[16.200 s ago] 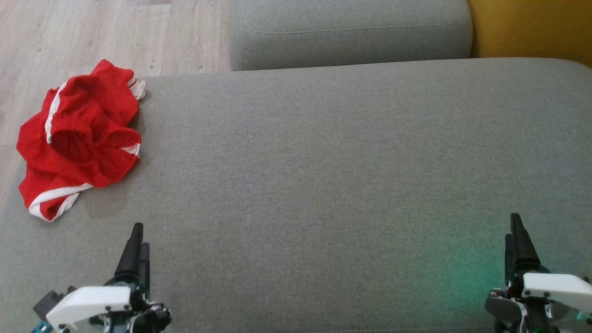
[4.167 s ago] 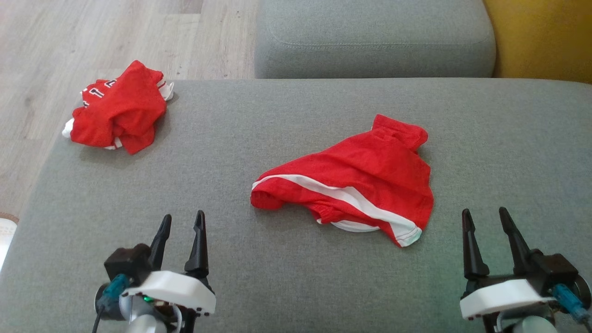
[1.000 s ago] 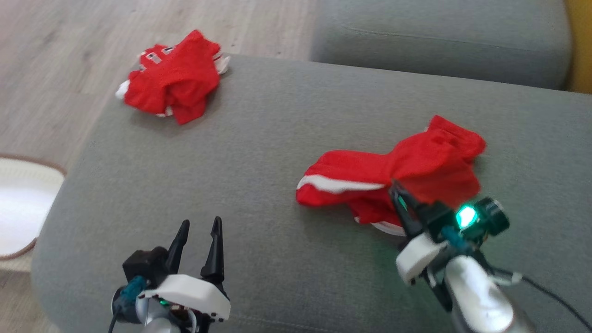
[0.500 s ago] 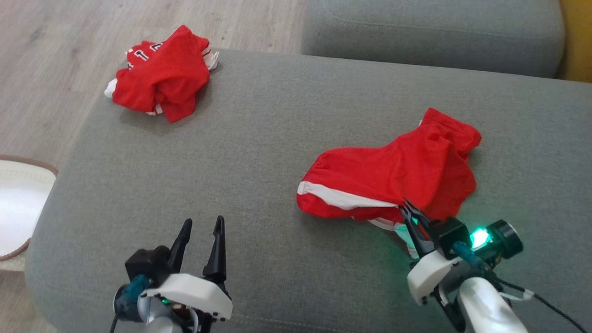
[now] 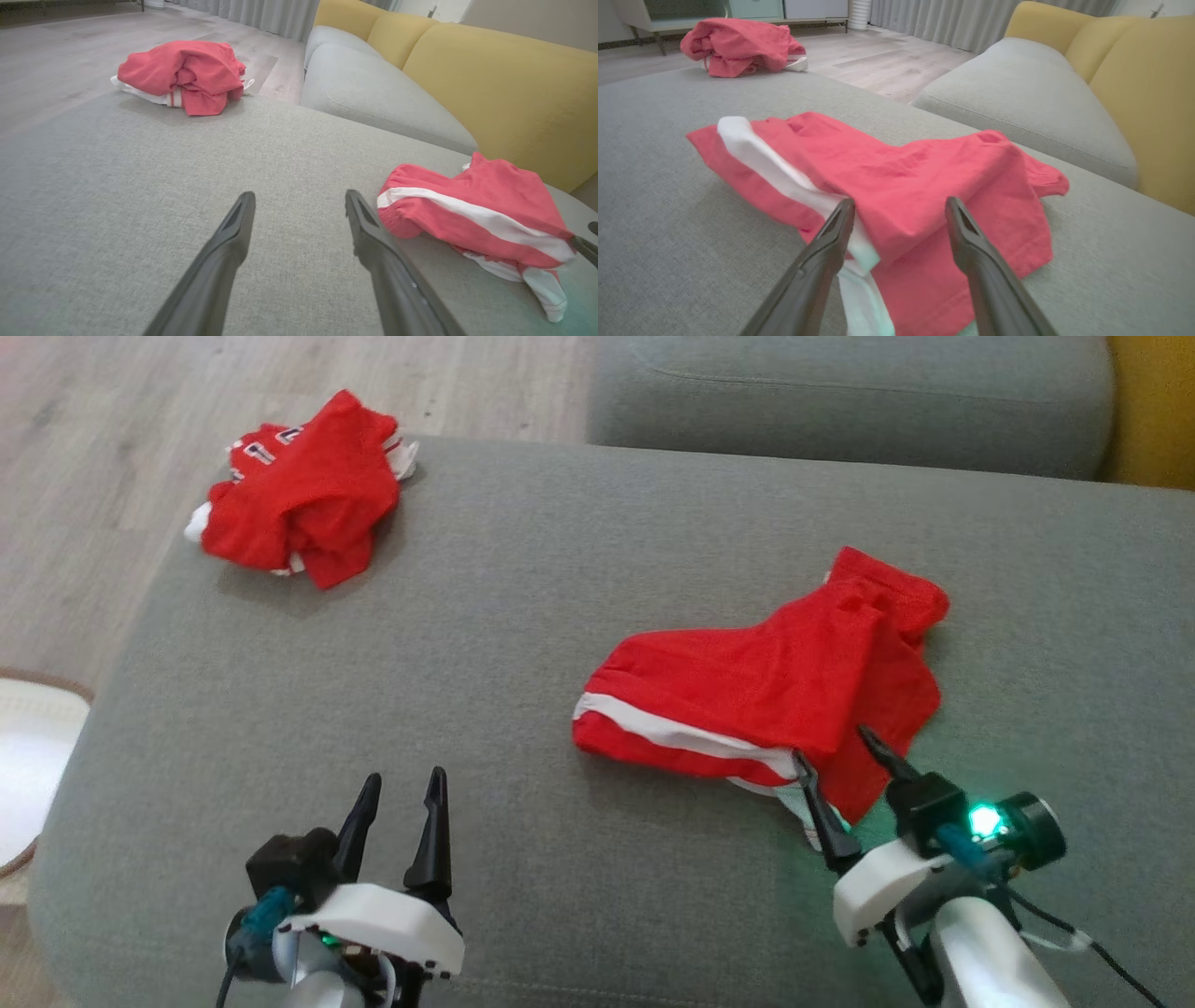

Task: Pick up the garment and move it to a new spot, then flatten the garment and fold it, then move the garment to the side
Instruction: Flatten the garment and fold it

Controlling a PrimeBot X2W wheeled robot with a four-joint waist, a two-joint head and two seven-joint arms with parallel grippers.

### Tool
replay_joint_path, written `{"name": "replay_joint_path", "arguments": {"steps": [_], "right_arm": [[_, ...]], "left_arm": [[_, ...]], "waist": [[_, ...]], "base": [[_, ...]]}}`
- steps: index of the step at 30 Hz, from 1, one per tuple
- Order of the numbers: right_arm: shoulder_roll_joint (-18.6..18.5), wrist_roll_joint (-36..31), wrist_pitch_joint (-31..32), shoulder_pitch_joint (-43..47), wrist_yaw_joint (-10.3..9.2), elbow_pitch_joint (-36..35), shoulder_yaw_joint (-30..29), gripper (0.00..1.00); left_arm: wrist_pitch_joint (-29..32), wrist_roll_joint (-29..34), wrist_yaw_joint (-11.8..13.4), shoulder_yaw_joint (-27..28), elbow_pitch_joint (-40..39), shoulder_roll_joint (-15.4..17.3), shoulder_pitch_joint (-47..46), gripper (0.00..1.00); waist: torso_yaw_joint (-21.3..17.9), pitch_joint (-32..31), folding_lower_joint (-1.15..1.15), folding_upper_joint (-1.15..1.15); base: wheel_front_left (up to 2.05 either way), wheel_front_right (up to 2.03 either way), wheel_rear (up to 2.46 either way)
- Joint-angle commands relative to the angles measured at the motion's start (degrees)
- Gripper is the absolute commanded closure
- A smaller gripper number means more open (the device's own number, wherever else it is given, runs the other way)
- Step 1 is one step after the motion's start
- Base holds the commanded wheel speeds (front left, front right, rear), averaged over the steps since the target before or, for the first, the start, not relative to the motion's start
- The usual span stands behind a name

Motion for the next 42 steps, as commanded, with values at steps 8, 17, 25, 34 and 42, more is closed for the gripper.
{"name": "replay_joint_path", "arguments": {"steps": [8,17,25,34,42], "right_arm": [[0.38,4.6,-0.42,5.32,0.42,-9.11,-2.7,0.0],[0.38,8.5,1.24,7.07,0.42,-4.31,0.59,0.0],[0.39,7.68,-0.07,1.87,0.42,2.97,1.09,0.0],[0.39,4.35,-0.53,-3.08,0.42,12.57,-0.55,1.0],[0.39,-0.58,-2.37,-4.1,0.42,12.54,-7.58,1.0]], "left_arm": [[-0.71,0.01,0.54,1.98,-2.07,0.05,-2.27,0.0],[-0.71,0.96,0.06,1.95,-1.71,0.05,-3.04,0.0],[-0.71,1.25,-0.2,2.29,-1.46,0.05,-3.21,0.0],[-0.71,1.27,-0.06,2.53,-1.6,0.05,-3.35,0.0],[-0.71,0.84,0.25,2.6,-1.84,0.05,-3.3,0.0]], "waist": [[-3.92,-0.45,0.0,0.0],[-2.86,0.1,0.0,0.0],[-1.22,0.52,0.0,0.0],[-1.12,1.44,0.0,0.0],[-3.24,2.03,0.0,0.0]], "base": [[0.0,0.0,0.0],[0.0,0.0,0.0],[0.0,0.0,0.0],[0.0,0.0,0.0],[0.0,0.0,0.0]]}}
